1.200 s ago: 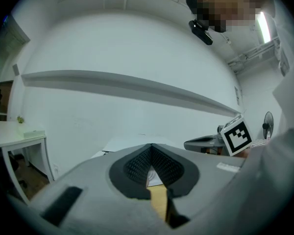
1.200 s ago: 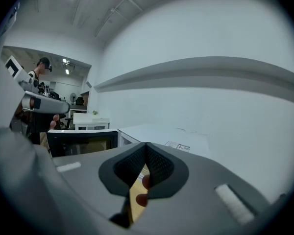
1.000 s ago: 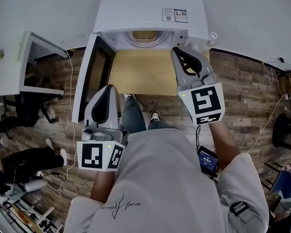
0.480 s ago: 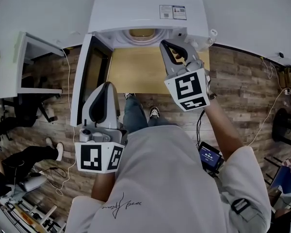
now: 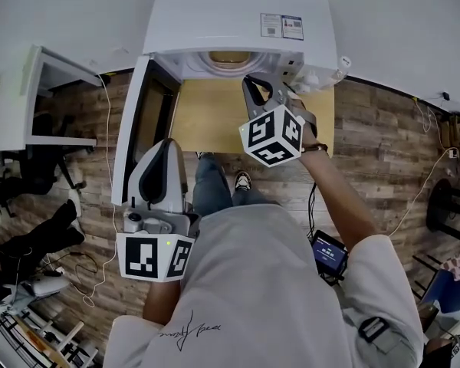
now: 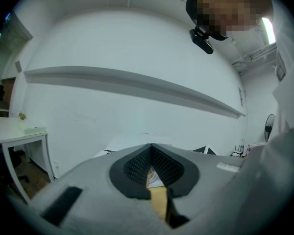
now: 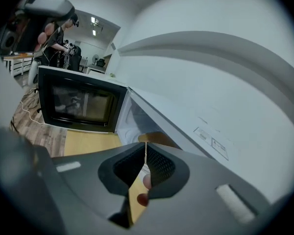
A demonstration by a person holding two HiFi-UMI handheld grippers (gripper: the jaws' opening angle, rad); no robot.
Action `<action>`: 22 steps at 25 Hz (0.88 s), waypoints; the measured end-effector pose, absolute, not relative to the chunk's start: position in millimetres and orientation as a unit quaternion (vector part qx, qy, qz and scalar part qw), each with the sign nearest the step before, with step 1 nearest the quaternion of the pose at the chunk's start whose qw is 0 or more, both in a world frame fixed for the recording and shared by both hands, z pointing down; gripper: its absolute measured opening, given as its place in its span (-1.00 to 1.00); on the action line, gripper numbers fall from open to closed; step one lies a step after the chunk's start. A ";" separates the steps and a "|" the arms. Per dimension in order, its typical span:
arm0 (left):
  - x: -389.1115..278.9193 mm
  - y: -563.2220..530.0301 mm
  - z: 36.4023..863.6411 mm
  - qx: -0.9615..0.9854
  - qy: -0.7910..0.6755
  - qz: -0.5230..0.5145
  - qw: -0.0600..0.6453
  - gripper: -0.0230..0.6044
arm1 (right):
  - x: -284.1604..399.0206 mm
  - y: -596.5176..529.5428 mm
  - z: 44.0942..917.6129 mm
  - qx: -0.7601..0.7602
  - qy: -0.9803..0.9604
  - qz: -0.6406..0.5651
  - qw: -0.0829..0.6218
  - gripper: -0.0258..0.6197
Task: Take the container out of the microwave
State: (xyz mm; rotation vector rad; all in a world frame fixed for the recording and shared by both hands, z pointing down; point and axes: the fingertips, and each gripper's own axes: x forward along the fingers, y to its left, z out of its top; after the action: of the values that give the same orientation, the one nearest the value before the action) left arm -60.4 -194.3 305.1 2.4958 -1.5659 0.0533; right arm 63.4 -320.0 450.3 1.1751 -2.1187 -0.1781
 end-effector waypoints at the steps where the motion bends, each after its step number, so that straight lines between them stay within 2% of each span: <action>1: -61.7 -194.2 305.3 0.842 -0.530 0.019 0.097 -0.93 | 61.4 -322.8 455.5 0.453 -0.816 -0.069 0.354 -0.84; 11: -77.1 -194.8 309.0 0.840 -0.532 0.022 0.108 -0.93 | 41.8 -354.0 495.3 0.436 -0.785 -0.125 0.422 -0.76; 14: -80.5 -196.5 309.5 0.839 -0.532 0.023 0.111 -0.93 | 34.0 -361.7 510.0 0.414 -0.775 -0.141 0.456 -0.64; 20: -89.7 -200.1 312.0 0.837 -0.534 0.020 0.114 -0.93 | 21.5 -380.4 530.9 0.386 -0.752 -0.173 0.506 -0.63; 22: -93.9 -201.6 312.0 0.836 -0.536 0.019 0.115 -0.93 | 19.7 -385.7 540.0 0.374 -0.745 -0.173 0.524 -0.56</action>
State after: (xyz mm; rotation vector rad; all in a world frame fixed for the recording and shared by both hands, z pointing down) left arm -93.9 -201.6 312.0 2.4510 -1.5709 0.0542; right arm 19.7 -385.7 540.0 0.8955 -1.7835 -0.4146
